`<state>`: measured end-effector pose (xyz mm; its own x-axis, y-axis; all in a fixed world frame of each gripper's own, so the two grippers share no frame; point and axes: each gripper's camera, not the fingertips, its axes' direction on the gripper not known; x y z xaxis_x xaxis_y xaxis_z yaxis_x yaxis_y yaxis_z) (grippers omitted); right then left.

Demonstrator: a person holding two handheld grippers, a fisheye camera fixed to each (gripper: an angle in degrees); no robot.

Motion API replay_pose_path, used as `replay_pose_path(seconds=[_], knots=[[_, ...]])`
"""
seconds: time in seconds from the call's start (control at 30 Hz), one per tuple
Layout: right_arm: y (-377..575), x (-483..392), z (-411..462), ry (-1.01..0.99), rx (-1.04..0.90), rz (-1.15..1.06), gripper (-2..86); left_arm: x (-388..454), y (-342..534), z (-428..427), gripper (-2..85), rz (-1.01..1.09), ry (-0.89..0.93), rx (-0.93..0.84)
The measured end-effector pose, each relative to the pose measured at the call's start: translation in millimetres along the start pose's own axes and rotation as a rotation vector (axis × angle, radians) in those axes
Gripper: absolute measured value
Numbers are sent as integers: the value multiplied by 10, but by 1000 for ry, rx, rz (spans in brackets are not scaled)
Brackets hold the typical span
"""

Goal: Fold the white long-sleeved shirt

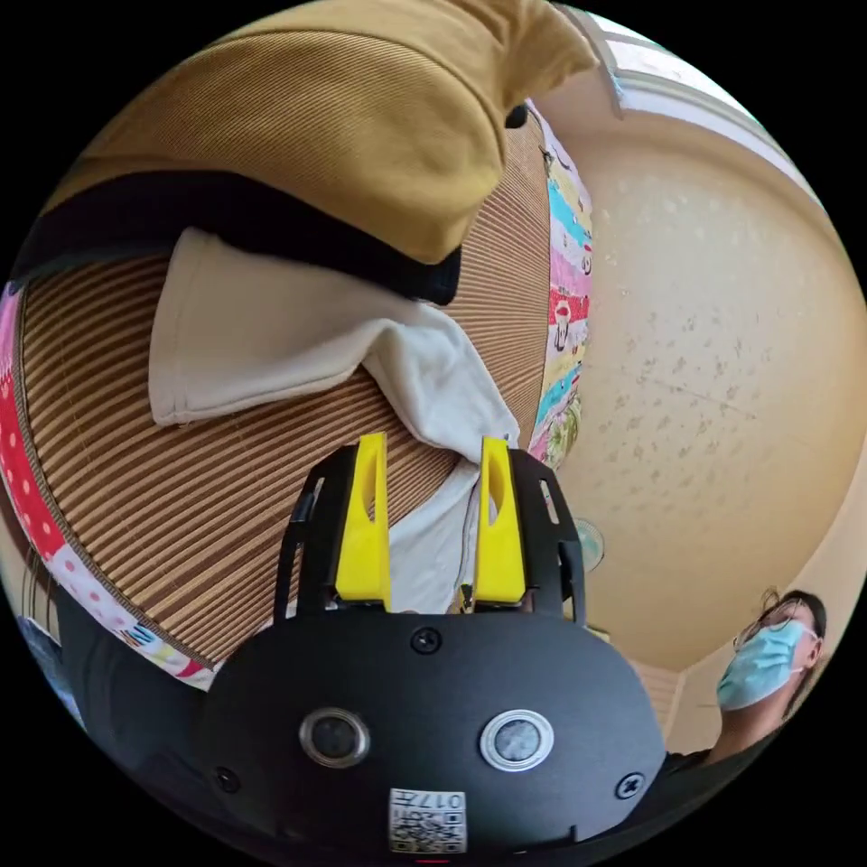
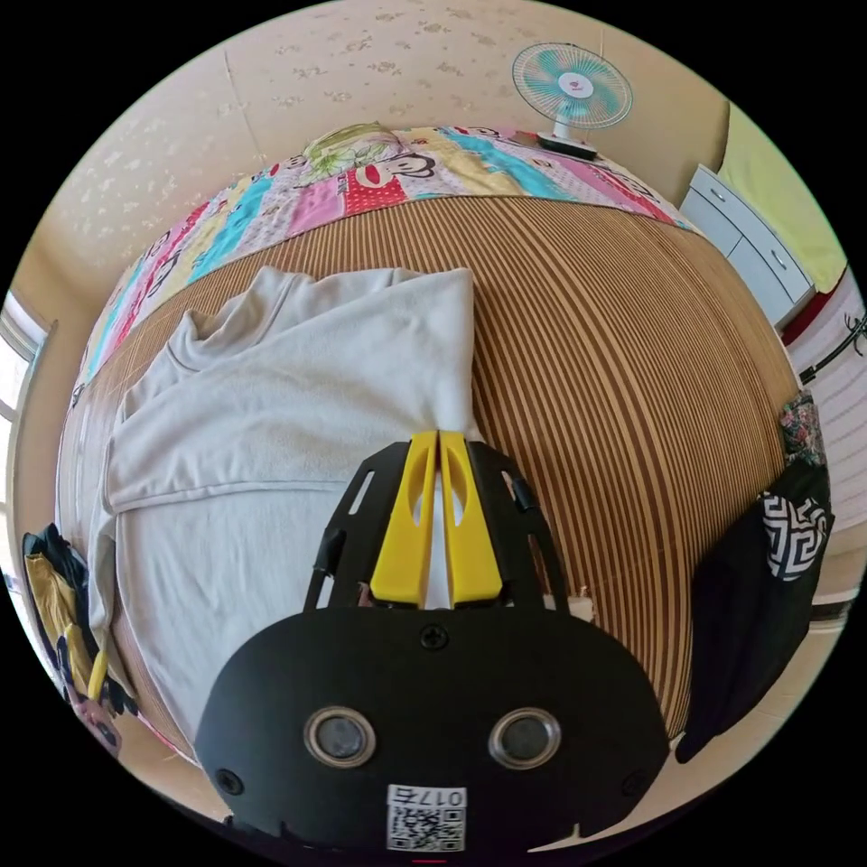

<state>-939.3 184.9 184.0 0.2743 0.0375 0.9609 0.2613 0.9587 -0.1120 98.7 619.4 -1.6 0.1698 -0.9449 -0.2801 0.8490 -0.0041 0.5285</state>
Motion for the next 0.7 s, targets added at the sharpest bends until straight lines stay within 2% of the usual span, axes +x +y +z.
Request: replay_pose_path(seconds=[0.07, 0.2, 0.27, 0.33, 0.4, 0.43, 0.5, 0.53, 0.57, 0.6, 0.63, 0.7], knots=[[-29, 18, -74, -1, -23, 41, 4, -62, -58, 50, 155, -22, -68, 47], [56, -56, -269, -29, 6, 43, 4, -192, -33, 106, 107, -110, -5, 164], [164, -81, -401, -81, 18, 59, 3, -23, -7, 147, 21, -54, -53, 159], [261, -63, -514, -104, 34, 77, 3, 468, 69, 125, 7, 154, -136, 148], [367, -9, -617, -111, 42, 120, 4, 1345, 462, -34, 0, 487, -235, 278], [437, 32, -668, -130, 36, 148, 4, 1572, 604, -44, -1, 584, -249, 314], [530, 87, -717, -158, 23, 182, 4, 2363, 1229, 186, -3, 983, -254, 381], [573, 121, -724, -174, 7, 201, 4, 2526, 1386, 307, -2, 1075, -242, 370], [602, 155, -709, -192, -15, 217, 5, 2801, 1686, 608, -1, 1246, -196, 311], [614, 173, -699, -199, -24, 225, 5, 3023, 1969, 1011, 2, 1416, -135, 163], [634, 208, -680, -210, -32, 235, 5, 3106, 2111, 1256, 3, 1499, -110, 57], [651, 261, -645, -212, -35, 233, 7, 3105, 2653, 2319, 20, 1707, -135, -352]])
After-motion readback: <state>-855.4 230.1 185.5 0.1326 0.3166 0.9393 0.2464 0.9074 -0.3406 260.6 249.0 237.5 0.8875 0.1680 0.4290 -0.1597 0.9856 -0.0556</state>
